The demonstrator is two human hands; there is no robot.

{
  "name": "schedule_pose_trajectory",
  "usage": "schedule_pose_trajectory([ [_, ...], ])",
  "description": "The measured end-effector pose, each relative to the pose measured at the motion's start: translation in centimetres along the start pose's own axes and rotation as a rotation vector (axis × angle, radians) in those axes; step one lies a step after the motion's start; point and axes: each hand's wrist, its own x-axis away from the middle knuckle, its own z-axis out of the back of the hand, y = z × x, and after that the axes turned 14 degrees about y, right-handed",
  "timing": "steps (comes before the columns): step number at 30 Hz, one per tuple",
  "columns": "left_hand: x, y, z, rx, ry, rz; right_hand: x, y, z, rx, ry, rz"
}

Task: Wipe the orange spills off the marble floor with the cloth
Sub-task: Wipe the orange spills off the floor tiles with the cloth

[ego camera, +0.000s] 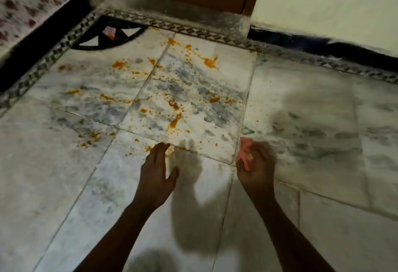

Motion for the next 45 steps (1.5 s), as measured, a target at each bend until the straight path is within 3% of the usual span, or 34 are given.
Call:
schedule_pose_trajectory([
  [2, 0.2, -2.9, -1.1, -0.137, 0.002, -0.014, 0.4, 1.9, -1.8, 0.203, -0.074, -0.001],
  [4, 0.7, -6.5, -2.1, -0.231, 0.023, 0.003, 1.0, 3.4, -3.5, 0.383, -0.252, -0.159],
  [6, 1.0, -8.8, -2.4, -0.287, 0.070, 0.012, 1.3, 4.3, -5.2, 0.460, -0.310, -0.189],
  [9, 2.8, -11.4, -2.3, -0.336, 0.113, 0.045, 0.4, 4.4, -7.7, 0.469, -0.222, -0.123],
  [14, 4.3, -13.5, -2.6, -0.442, 0.090, 0.101, 0.3, 0.7, -12.2, 0.445, -0.237, 0.078],
  [18, 3.8, -13.8, -2.7, -0.435, 0.089, 0.112, 5.2, 1.6, -8.5, 0.408, -0.304, 0.272],
  [21, 3.9, -14.0, -2.8, -0.428, 0.113, 0.114, 4.0, 4.1, -7.4, 0.491, -0.253, 0.116],
  [24, 3.8, -14.3, -3.0, -0.431, 0.129, 0.107, -2.0, 2.7, -13.0, 0.532, -0.077, -0.161],
  [25, 3.7, -14.4, -3.1, -0.429, 0.131, 0.103, -3.1, 1.3, -14.8, 0.523, -0.070, -0.148],
  [27, 3.6, -14.4, -3.2, -0.445, 0.135, 0.099, -1.7, -1.8, -16.5, 0.486, -0.140, 0.090],
  [30, 3.7, -13.9, -2.9, -0.460, 0.155, 0.096, 5.0, -3.2, -12.2, 0.385, -0.332, 0.404],
  [32, 3.7, -13.8, -2.9, -0.458, 0.160, 0.096, 6.6, -0.5, -8.9, 0.389, -0.363, 0.363],
  [36, 3.9, -14.5, -3.1, -0.461, 0.178, 0.088, 0.6, 1.3, -14.0, 0.429, 0.007, -0.111],
  [37, 3.9, -14.6, -3.2, -0.458, 0.184, 0.077, -0.6, -0.6, -16.2, 0.420, 0.025, -0.110],
  [39, 3.9, -14.9, -3.5, -0.461, 0.198, 0.070, 0.3, -5.2, -18.6, 0.399, -0.052, 0.143],
  [41, 4.0, -14.9, -3.4, -0.458, 0.203, 0.077, 4.7, -6.8, -16.7, 0.328, -0.262, 0.414],
  [42, 4.1, -14.8, -3.3, -0.455, 0.206, 0.082, 7.0, -6.4, -14.3, 0.292, -0.289, 0.508],
  [45, 3.9, -14.6, -3.1, -0.441, 0.200, 0.087, 8.1, -2.3, -10.3, 0.290, -0.228, 0.414],
])
